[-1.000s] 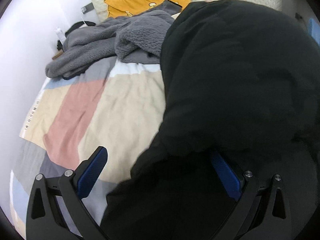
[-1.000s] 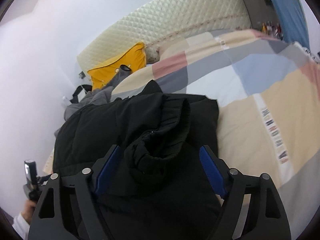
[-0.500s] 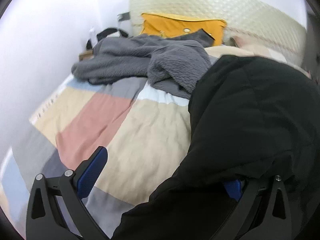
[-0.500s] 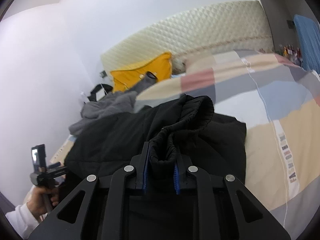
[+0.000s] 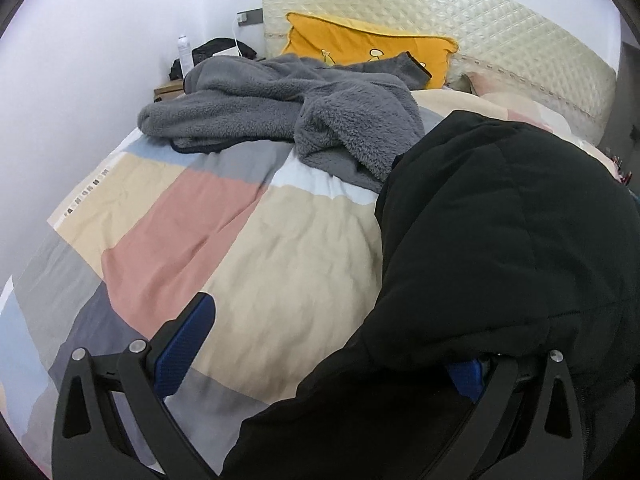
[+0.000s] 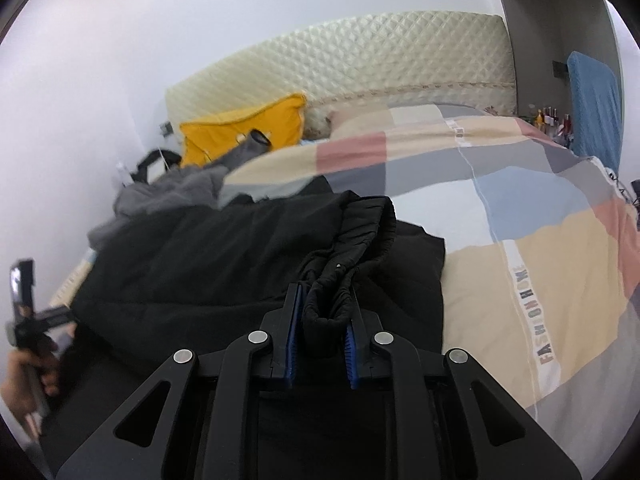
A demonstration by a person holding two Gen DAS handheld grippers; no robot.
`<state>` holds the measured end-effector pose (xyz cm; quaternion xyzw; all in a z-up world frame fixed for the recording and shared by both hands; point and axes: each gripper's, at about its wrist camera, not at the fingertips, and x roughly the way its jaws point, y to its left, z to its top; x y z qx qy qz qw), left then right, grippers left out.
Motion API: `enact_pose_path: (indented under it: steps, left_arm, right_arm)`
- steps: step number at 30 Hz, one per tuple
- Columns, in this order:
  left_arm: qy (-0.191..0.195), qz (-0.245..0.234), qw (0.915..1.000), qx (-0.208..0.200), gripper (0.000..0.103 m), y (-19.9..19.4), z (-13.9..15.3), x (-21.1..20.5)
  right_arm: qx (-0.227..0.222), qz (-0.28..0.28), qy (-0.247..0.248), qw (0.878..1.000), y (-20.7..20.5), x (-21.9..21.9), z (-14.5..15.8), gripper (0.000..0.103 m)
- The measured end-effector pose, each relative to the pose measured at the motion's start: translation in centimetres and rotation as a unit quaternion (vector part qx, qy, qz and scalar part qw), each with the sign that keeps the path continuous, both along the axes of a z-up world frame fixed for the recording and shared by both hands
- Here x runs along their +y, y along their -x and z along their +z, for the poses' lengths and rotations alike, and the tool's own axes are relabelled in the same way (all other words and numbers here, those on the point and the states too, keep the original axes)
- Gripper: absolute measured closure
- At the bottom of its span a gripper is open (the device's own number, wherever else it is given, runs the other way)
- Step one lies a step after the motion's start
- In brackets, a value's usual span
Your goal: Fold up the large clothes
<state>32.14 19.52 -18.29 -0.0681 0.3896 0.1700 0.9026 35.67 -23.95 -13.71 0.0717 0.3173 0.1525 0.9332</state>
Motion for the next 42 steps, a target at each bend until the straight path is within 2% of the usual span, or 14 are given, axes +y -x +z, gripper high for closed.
enact_pose_path:
  steps: [4,8,13,16,18,19,20,22,23,26,30,35,39,42]
  left_arm:
    - [0.018,0.000,0.9998,0.004,0.000,-0.3,-0.4,0.2]
    - [0.052,-0.013,0.9982,0.026,0.000,-0.8,-1.2,0.4]
    - [0.030,-0.026,0.9989,0.026,0.000,-0.8,-1.0,-0.4]
    - [0.007,-0.030,0.9992,0.028,0.001,-0.7,-0.6,-1.1]
    - [0.003,-0.032,0.9990,0.029,0.001,-0.5,-0.3,-1.4]
    - [0.004,-0.033,0.9990,0.029,0.001,-0.4,-0.1,-1.4]
    - [0.005,-0.036,0.9989,0.029,0.001,-0.3,0.1,-1.4]
    - [0.003,-0.047,0.9980,0.042,0.001,-0.1,0.5,-1.7]
    - [0.004,-0.047,0.9981,0.041,0.001,0.3,0.9,-1.8]
    - [0.021,-0.045,0.9984,0.026,0.001,1.8,2.2,-1.8]
    - [0.064,-0.065,0.9959,0.000,0.001,3.9,3.7,-2.3]
    - [0.042,-0.100,0.9940,-0.014,0.001,6.2,6.3,-4.4]
    - [0.059,-0.117,0.9905,-0.042,0.001,8.6,9.7,-5.2]
    - [0.050,-0.128,0.9890,-0.055,0.001,10.4,12.6,-6.2]
  right_arm:
    - [0.020,0.000,0.036,0.999,-0.8,0.6,-1.8,0.088]
    - [0.032,0.003,0.049,0.998,-1.3,0.7,-3.1,0.087]
    - [0.046,0.013,0.067,0.997,-2.3,0.9,-5.3,0.087]
    - [0.047,0.007,0.063,0.997,-2.1,1.0,-5.3,0.087]
    - [0.046,0.002,0.061,0.997,-1.8,1.0,-4.9,0.083]
    - [0.045,-0.001,0.059,0.997,-1.6,1.0,-4.7,0.074]
    - [0.046,-0.006,0.056,0.997,-1.5,0.8,-4.5,0.061]
    - [0.048,-0.013,0.040,0.998,-1.0,0.4,-4.0,0.045]
    - [0.047,-0.015,0.029,0.998,-0.5,0.1,-3.6,0.042]
    - [0.039,-0.013,0.013,0.999,0.6,-0.1,-2.4,0.042]
    - [0.019,-0.008,0.000,1.000,3.3,-0.1,0.3,0.042]
    - [-0.013,-0.013,0.015,1.000,7.2,0.2,4.9,0.042]
    - [-0.047,-0.024,0.001,0.999,10.7,-0.1,8.8,0.041]
    - [-0.067,-0.027,-0.009,0.997,13.1,-0.1,11.6,0.041]
